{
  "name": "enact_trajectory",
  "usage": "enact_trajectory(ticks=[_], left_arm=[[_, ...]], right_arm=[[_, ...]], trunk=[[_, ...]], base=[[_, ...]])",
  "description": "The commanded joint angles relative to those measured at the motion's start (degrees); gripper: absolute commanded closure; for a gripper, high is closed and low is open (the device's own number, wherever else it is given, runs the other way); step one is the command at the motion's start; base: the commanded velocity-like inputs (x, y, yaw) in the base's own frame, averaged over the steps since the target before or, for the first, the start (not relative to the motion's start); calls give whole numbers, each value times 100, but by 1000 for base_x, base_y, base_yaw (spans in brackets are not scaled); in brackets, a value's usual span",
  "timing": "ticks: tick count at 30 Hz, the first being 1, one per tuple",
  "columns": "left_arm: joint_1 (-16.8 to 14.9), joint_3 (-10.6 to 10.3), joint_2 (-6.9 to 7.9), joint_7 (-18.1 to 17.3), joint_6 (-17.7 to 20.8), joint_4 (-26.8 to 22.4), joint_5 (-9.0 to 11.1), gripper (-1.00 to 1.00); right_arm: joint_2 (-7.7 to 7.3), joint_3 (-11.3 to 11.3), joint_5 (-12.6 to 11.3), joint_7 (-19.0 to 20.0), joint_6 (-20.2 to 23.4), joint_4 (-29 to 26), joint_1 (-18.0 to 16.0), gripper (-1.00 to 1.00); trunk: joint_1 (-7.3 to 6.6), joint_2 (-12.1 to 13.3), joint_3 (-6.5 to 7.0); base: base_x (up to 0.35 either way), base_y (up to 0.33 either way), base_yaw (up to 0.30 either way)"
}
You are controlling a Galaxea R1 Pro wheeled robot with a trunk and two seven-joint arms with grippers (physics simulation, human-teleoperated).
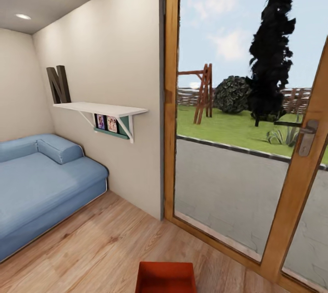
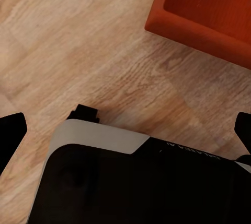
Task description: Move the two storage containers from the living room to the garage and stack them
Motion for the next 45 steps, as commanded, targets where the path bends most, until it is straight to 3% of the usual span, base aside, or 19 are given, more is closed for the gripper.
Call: enact_trajectory(ticks=[1, 32, 45], left_arm=[[-4, -49, 0, 19, -16, 2, 43, -100], [-4, -37, 18, 19, -16, 2, 51, -100], [-4, -50, 49, 19, -22, -35, -7, -100]], right_arm=[[5, 49, -55, -9, -34, 18, -8, -100], [24, 12, -59, -34, -41, 18, -8, -100], [22, 32, -72, -16, -30, 18, -8, -100]], trunk=[[1, -6, -8], [1, -6, -10], [1, -6, -118]], base=[[0, 24, 0], [0, 2, -21], [0, 0, 0]])
